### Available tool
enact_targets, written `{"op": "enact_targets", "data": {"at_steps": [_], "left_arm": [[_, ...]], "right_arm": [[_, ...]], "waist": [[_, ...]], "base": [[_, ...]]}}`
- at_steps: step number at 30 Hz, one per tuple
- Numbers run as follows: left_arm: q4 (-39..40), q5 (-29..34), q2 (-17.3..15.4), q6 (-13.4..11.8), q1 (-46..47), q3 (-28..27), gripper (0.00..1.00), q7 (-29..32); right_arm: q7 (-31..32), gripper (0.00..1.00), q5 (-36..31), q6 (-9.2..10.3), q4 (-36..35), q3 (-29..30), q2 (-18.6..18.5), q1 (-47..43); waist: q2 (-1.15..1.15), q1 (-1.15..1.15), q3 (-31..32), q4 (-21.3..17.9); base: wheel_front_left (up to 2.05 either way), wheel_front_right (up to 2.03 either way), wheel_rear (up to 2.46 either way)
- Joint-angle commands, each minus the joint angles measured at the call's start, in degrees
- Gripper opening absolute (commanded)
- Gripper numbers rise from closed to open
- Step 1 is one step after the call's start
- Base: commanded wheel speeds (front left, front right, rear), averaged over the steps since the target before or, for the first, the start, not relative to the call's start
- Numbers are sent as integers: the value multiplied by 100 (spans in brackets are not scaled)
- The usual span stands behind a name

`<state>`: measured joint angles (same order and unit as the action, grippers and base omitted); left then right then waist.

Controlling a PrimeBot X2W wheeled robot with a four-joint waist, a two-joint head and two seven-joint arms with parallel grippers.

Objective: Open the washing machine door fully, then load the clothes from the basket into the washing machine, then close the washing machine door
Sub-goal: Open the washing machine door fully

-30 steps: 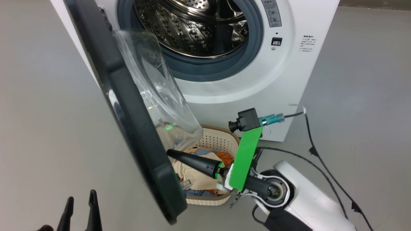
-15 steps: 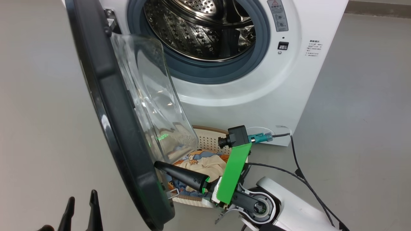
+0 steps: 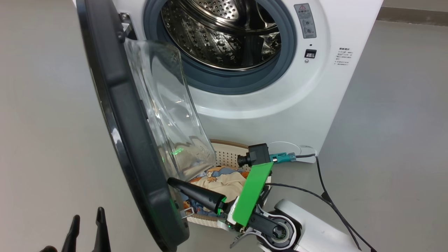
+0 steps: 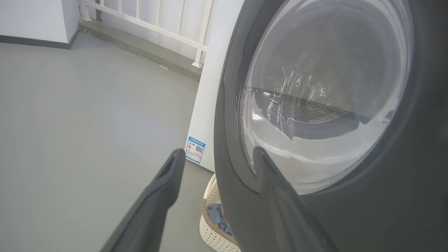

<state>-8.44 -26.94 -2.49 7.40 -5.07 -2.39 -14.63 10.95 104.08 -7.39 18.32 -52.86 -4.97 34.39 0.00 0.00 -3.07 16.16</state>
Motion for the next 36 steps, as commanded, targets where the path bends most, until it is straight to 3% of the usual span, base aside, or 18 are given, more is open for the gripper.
{"op": "enact_targets", "data": {"at_steps": [1, 9, 10, 11, 13, 14, 15, 16, 21, 28, 33, 36], "left_arm": [[129, 24, -39, 9, 47, -218, 100, -37], [164, 63, -39, 9, -5, -405, 100, -37], [169, 67, -39, 9, -13, -425, 100, -37], [179, 71, -39, 9, -23, -457, 100, -37], [188, 87, -39, 9, -35, -495, 100, -37], [185, 99, -39, 9, -40, -512, 100, -37], [181, 113, -39, 9, -40, -520, 100, -37], [177, 127, -39, 9, -41, -524, 100, -37], [170, 177, -39, 9, -72, -569, 100, -37], [219, 230, -39, 9, -193, -675, 100, -37], [250, 310, -39, 9, -240, -735, 100, -37], [268, 353, -39, 9, -240, -743, 100, -37]], "right_arm": [[-58, 0, -8, -10, -166, 11, 209, 108], [-223, 2, -673, -10, -395, 362, 209, -74], [-274, 11, -808, -10, -430, 423, 198, -117], [-323, 27, -935, -10, -475, 469, 171, -160], [-489, 45, -1183, -10, -601, 556, 69, -252], [-599, 75, -1297, -10, -671, 599, 3, -303], [-714, 96, -1433, -10, -745, 616, -87, -347], [-846, 100, -1571, -10, -819, 617, -189, -399], [-1844, 100, -2370, -10, -915, 540, -862, -667], [-2579, 100, -3478, -10, -412, 653, -1494, -976], [-2592, 100, -5093, -10, -309, 2066, -1416, -1596], [-2593, 100, -6177, -10, -458, 3006, -1119, -2139]], "waist": [[0, 0, 20, -32], [0, 0, 68, -231], [0, 0, 73, -256], [0, 0, 68, -294], [0, 0, 76, -342], [0, 0, 80, -366], [0, 0, 88, -384], [0, 0, 101, -399], [0, 0, 184, -506], [0, 0, 278, -739], [0, 0, 312, -931], [0, 0, 330, -997]], "base": [[0, 0, 0], [0, 0, 0], [0, 0, 0], [0, 0, 0], [0, 0, 0], [0, 0, 0], [0, 0, 0], [0, 0, 0], [0, 0, 0], [0, 0, 0], [0, 0, 0], [0, 0, 0]]}}
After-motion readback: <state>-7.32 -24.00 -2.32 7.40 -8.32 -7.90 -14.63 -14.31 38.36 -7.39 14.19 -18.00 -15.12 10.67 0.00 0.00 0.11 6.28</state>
